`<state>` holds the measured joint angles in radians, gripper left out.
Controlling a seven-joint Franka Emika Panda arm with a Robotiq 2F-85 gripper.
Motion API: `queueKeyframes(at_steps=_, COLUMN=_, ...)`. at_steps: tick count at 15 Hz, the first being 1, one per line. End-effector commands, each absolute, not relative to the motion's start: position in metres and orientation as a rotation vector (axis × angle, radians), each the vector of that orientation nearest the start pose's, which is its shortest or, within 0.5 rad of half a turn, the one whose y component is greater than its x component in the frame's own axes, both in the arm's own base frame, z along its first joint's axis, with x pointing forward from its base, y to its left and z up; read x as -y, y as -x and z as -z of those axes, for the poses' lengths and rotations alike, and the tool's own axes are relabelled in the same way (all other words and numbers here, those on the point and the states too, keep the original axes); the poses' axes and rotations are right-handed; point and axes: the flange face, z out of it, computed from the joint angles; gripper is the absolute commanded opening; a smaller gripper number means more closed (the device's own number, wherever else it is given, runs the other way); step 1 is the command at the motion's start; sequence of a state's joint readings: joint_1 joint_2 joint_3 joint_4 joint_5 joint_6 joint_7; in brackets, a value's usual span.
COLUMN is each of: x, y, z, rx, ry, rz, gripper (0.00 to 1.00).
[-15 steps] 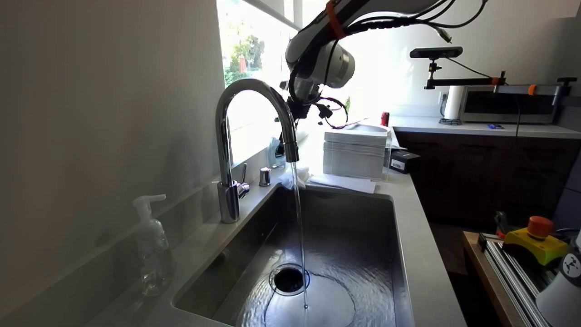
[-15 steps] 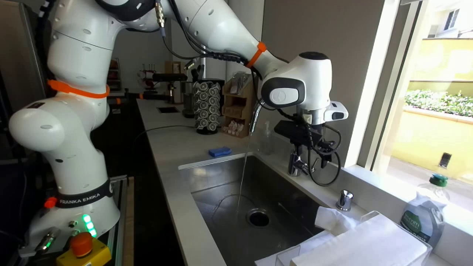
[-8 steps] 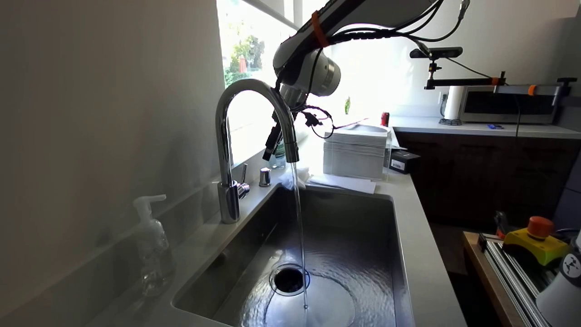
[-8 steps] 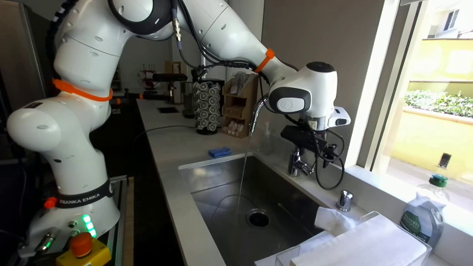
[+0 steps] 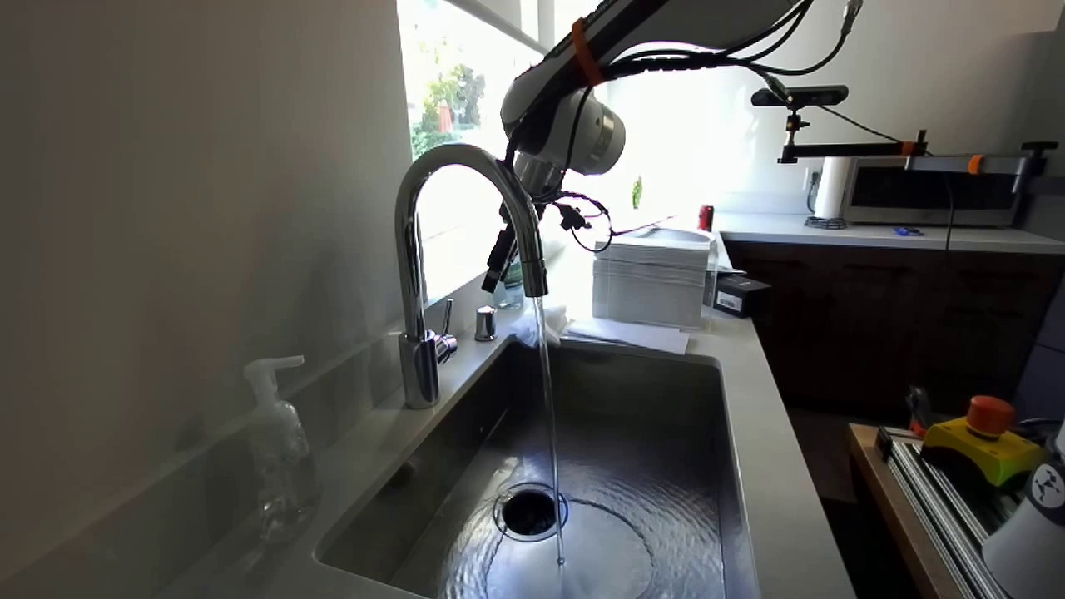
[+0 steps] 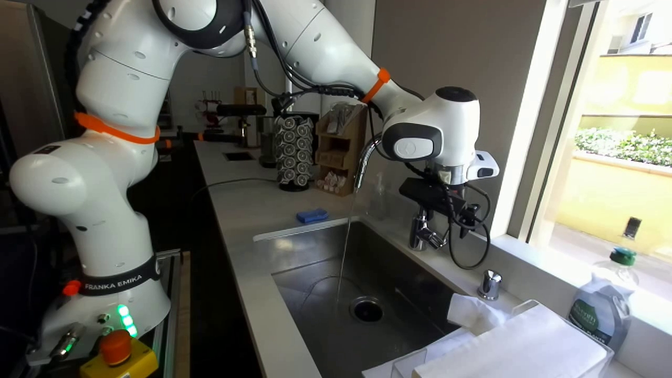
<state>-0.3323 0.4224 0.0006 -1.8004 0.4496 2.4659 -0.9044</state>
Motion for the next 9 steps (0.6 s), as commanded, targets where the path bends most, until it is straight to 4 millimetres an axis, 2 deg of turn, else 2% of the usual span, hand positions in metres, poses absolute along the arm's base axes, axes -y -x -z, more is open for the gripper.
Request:
queueKeyframes(at_steps=1, x=0.220, y=-0.645, z=-0.329, rx=0.383, ry=2.881, rz=0.590, gripper=1.00)
queueKeyframes(at_steps=9, x=0.213, y=-0.668, z=-0.314, rx=0.388, ry=2.782, rz=0.620, gripper=1.00)
